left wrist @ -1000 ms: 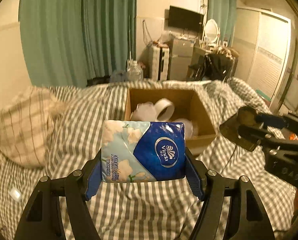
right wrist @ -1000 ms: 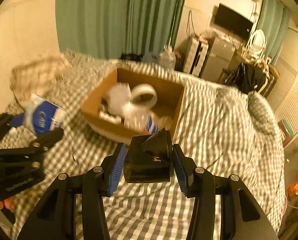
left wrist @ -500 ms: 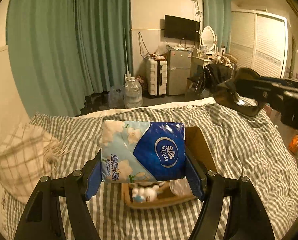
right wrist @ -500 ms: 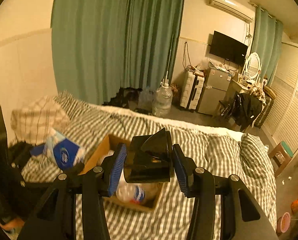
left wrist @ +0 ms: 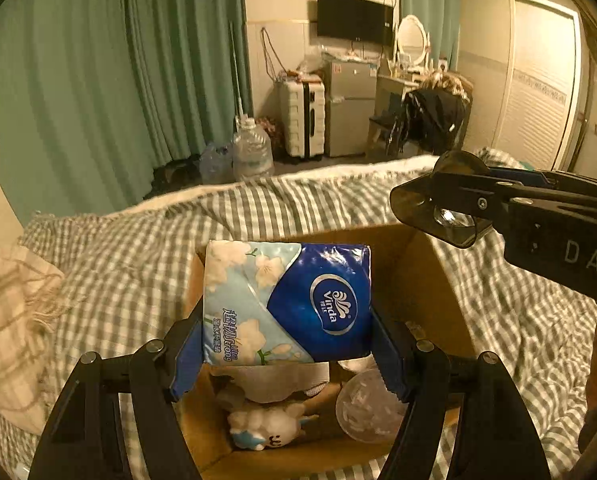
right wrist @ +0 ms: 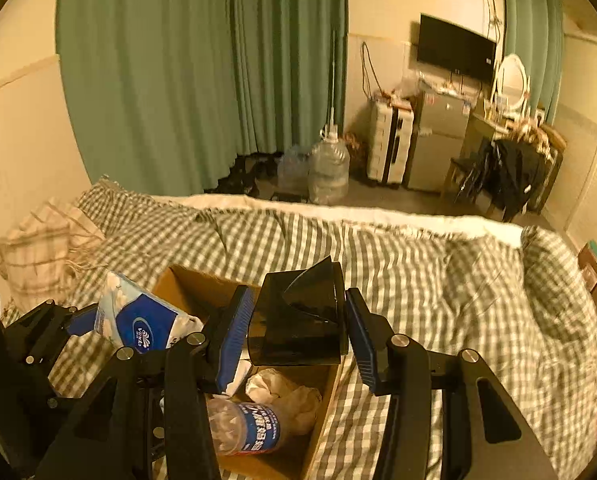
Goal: Organize objects
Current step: 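Lower the tissue pack and black lens into the box and release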
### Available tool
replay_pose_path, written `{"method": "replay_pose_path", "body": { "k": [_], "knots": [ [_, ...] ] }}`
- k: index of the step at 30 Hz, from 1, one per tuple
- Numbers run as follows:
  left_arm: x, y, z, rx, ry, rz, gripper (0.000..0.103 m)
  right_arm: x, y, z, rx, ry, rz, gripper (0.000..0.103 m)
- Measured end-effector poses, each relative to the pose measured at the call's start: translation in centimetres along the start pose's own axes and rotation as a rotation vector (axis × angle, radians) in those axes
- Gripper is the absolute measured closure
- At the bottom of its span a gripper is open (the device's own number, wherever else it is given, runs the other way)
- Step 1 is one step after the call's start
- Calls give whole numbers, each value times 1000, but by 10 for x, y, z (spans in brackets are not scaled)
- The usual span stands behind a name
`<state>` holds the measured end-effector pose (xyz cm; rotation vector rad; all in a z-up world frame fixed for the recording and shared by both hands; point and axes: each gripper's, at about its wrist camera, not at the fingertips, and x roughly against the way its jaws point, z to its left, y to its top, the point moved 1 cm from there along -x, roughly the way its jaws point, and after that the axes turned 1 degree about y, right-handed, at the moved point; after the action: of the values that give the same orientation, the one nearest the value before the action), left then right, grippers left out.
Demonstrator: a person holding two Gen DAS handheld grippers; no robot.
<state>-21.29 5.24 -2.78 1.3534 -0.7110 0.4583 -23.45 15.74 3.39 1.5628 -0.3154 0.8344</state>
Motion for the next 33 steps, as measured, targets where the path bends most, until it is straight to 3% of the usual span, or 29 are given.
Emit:
{"method": "replay_pose_path", "body": {
  "k": [11, 15, 16, 18, 19, 23, 25, 33],
  "knots": [
    [-41, -21, 0, 15, -11, 69, 29, -50, -26, -11, -27, 17, 68, 56],
    [-45, -24, 2, 43, -31, 91, 27, -52, -30, -14, -47, 20, 34, 55],
    [-45, -25, 3, 54, -43, 101, 24, -51, -29, -16, -53, 26, 29, 45],
    [-43, -25, 4, 66, -45, 112, 10, -42, -27, -19, -69, 10, -2, 28],
    [-41, -25, 6, 66, -37, 112, 6, -38, -26, -20, -75, 4, -12, 28],
    [-18, -21, 8, 55, -14, 85, 5, -10, -20, -23, -89, -26, -44, 28],
    [-2, -15, 9, 50, -6, 62, 5, 7, -18, -24, -86, -50, -64, 19],
    [101, 20, 9, 87, 28, -117, 0, 109, -10, -24, -88, -120, -194, 2]
  ]
}}
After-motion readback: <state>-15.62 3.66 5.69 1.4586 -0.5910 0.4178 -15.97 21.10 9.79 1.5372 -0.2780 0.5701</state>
